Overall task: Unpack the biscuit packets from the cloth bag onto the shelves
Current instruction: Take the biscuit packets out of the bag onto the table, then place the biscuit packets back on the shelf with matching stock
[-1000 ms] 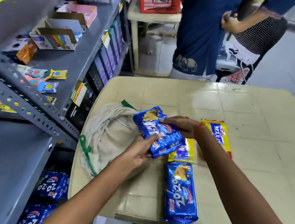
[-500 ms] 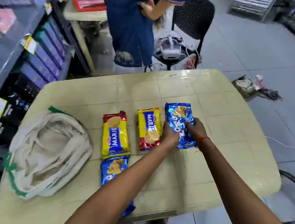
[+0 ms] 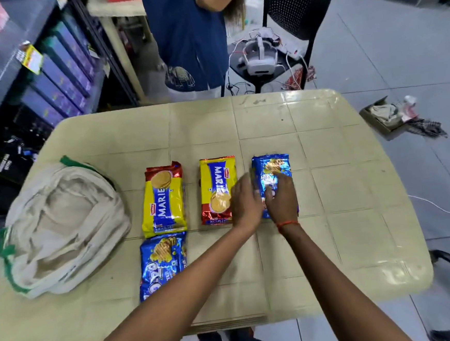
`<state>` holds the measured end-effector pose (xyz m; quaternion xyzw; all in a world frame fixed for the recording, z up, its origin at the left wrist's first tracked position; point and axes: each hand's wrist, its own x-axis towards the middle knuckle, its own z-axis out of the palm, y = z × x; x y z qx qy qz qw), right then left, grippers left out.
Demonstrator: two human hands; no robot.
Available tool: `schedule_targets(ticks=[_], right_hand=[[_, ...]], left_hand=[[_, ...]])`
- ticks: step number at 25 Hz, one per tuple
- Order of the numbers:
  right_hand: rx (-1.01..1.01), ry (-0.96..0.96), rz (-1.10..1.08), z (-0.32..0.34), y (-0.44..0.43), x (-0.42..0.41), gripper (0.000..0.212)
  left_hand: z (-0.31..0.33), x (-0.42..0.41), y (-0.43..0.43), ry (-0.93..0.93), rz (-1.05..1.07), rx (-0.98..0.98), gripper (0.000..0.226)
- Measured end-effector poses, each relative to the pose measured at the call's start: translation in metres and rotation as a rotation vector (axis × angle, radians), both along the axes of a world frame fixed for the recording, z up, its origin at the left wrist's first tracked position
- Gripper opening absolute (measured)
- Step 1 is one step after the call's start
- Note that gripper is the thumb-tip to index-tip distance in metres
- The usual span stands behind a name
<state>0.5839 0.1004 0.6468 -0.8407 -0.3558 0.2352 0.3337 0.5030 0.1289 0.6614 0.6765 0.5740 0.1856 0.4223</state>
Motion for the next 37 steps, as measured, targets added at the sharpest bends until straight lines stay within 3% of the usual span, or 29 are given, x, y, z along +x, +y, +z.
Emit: schedule_targets(ticks=[2, 4, 7, 10, 14, 19, 22, 25, 27, 28, 31, 33, 37], right_hand=[[-0.016, 0.113, 0.125, 0.004, 0.016, -0.032, 0.040], [-0.105, 0.273, 0.200, -0.001, 0.034, -0.053, 0.041], [-0.139, 0.403, 0.157, -0.004, 0.043, -0.064, 0.037], [-0.037, 0.491, 0.114, 0.008, 0.045, -0.078, 0.041], [0.130, 0.604, 0.165, 0.036, 0.062, -0.113, 0.048], [0.022, 0.552, 0.333, 0.039, 0.074, -0.177, 0.053], [-0.034, 0.512, 0.374, 0.035, 0.072, -0.183, 0.056], [-0.043, 0.512, 0.261, 0.034, 0.066, -0.152, 0.058], [-0.002, 0.329, 0.092, 0.027, 0.061, -0.108, 0.061], [-0.003, 0.230, -0.009, 0.022, 0.056, -0.076, 0.062], [-0.173, 0.077, -0.221, -0.009, 0.031, 0.007, 0.064], [-0.257, 0.207, -0.303, -0.032, 0.015, 0.039, 0.058], [-0.212, 0.404, -0.249, -0.056, -0.001, 0.050, 0.044]], left_hand=[[-0.005, -0.028, 0.015, 0.158, 0.186, 0.056, 0.061], [-0.012, -0.057, 0.031, 0.232, 0.265, -0.114, 0.064], [-0.006, -0.076, 0.043, 0.073, 0.218, -0.322, 0.048], [0.007, -0.091, 0.057, 0.063, 0.207, -0.205, 0.045], [0.025, -0.132, 0.077, -0.093, 0.339, -0.151, 0.044], [0.012, -0.209, 0.084, -0.212, 0.453, -0.231, 0.035], [0.010, -0.216, 0.085, -0.179, 0.434, -0.305, 0.036], [0.022, -0.181, 0.072, 0.016, 0.421, 0.042, 0.049], [0.034, -0.133, 0.052, -0.090, 0.324, 0.234, 0.046], [0.037, -0.103, 0.041, -0.151, 0.214, 0.220, 0.043], [0.016, -0.032, 0.018, -0.168, -0.095, -0.171, 0.057], [-0.006, -0.001, 0.016, -0.235, -0.130, -0.401, 0.077], [-0.035, 0.016, 0.026, -0.256, -0.081, -0.499, 0.075]])
